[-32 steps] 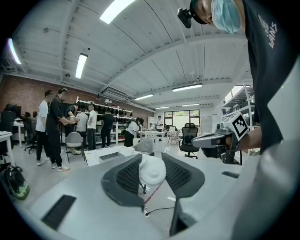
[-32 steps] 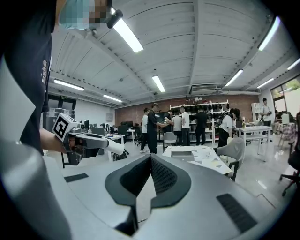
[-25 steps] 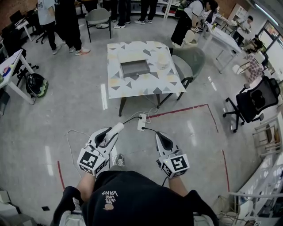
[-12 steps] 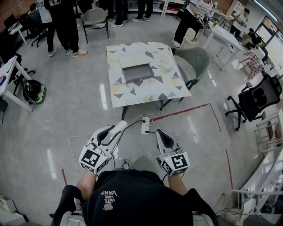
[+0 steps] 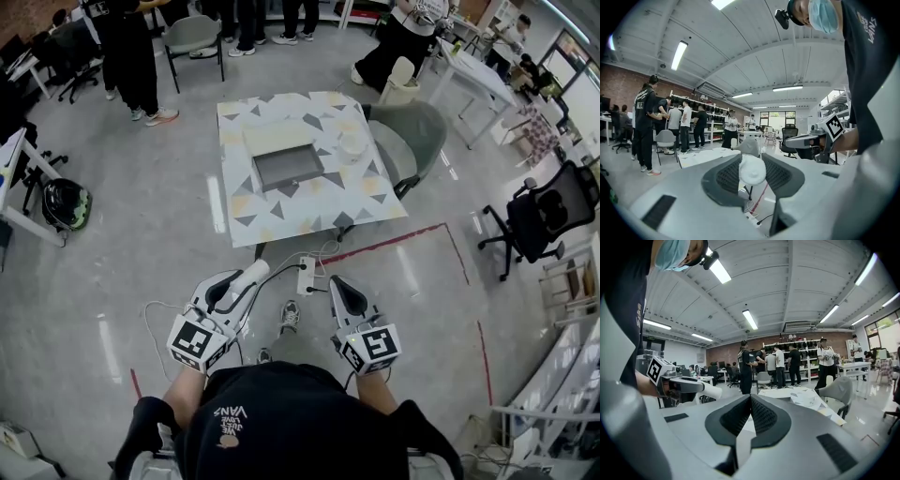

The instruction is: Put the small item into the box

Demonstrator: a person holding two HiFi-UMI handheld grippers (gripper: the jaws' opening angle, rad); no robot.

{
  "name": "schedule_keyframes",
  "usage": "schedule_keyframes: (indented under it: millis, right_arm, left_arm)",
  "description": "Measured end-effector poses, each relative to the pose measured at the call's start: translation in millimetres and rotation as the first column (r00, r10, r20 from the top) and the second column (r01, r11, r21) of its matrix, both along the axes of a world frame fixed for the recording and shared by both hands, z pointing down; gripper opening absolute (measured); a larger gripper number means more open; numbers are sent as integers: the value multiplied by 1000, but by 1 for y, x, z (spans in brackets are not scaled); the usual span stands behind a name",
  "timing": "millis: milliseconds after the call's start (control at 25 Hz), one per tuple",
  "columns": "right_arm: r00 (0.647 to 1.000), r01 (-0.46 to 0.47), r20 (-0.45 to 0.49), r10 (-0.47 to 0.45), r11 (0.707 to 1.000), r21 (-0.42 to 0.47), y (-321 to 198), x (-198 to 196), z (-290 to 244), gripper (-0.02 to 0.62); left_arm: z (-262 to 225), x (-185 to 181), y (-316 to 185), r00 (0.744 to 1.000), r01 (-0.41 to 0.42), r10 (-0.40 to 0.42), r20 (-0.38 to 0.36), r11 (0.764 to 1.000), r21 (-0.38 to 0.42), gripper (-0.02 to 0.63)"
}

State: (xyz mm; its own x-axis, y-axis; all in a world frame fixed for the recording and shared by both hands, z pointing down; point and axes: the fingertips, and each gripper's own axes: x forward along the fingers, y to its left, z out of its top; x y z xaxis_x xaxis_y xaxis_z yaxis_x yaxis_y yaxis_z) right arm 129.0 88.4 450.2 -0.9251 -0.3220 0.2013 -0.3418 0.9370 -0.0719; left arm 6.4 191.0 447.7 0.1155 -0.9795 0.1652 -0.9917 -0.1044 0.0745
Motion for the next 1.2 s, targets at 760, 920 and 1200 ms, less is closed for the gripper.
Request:
schedule_keyframes:
  millis: [760, 920, 1200]
  right_arm:
    - [993, 118, -19, -118, 993, -3, -166, -71, 11, 0]
    - [992, 121, -17, -121, 993, -14, -186, -81, 15, 0]
    - [995, 98, -21, -99, 995, -32, -209, -98, 24, 0]
  left_arm:
    - [5, -64, -163, 996, 86, -85, 38, 996, -24, 135]
    - [8, -74, -185, 995, 92, -91, 34, 995, -31, 135]
    - [13, -97, -220, 997, 65, -63, 39, 997, -43, 135]
